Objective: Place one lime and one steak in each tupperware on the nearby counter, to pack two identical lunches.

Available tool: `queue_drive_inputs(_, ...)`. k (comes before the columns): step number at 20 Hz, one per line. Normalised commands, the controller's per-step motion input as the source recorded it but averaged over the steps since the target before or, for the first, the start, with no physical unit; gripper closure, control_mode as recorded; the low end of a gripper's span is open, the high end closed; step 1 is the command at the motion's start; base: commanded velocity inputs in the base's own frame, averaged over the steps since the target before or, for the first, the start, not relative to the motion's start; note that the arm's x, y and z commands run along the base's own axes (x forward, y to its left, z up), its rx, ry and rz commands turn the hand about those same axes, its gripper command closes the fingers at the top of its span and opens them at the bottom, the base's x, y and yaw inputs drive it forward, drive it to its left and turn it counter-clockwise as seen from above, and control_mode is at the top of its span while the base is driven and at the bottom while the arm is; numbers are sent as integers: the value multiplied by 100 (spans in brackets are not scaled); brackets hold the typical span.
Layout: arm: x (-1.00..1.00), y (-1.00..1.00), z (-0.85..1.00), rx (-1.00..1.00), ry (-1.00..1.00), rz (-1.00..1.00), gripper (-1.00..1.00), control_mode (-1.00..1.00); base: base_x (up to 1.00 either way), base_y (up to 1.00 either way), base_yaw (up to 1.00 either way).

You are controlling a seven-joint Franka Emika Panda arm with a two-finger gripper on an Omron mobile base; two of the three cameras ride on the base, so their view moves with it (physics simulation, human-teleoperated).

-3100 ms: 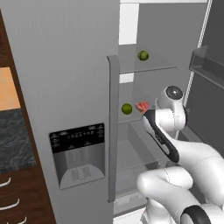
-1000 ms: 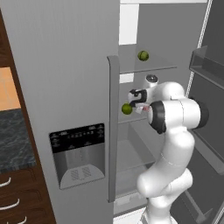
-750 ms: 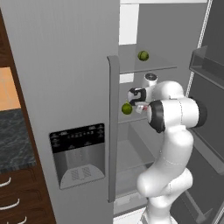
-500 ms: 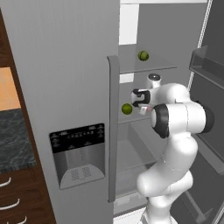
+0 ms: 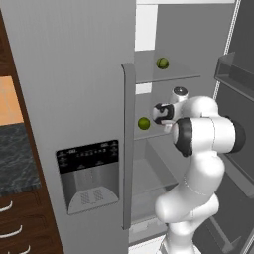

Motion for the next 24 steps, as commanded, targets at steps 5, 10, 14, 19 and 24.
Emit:
queue_drive_inputs(5, 30, 0, -25, -5, 0, 2, -100, -100, 0, 0, 0)
queue_drive_inputs(10, 0, 0, -6, -3, 0, 3, -100, -100, 0, 0, 0)
queue_drive_inputs(14, -24, 8, 0, -1, -1, 7, -100, -100, 0, 0, 0)
queue_drive_inputs(19, -15, 2, 0, 0, 0, 10, -100, -100, 0, 0, 0)
queue_drive_inputs(24, 31, 0, -9, 0, 0, 11, -100, -100, 0, 0, 0)
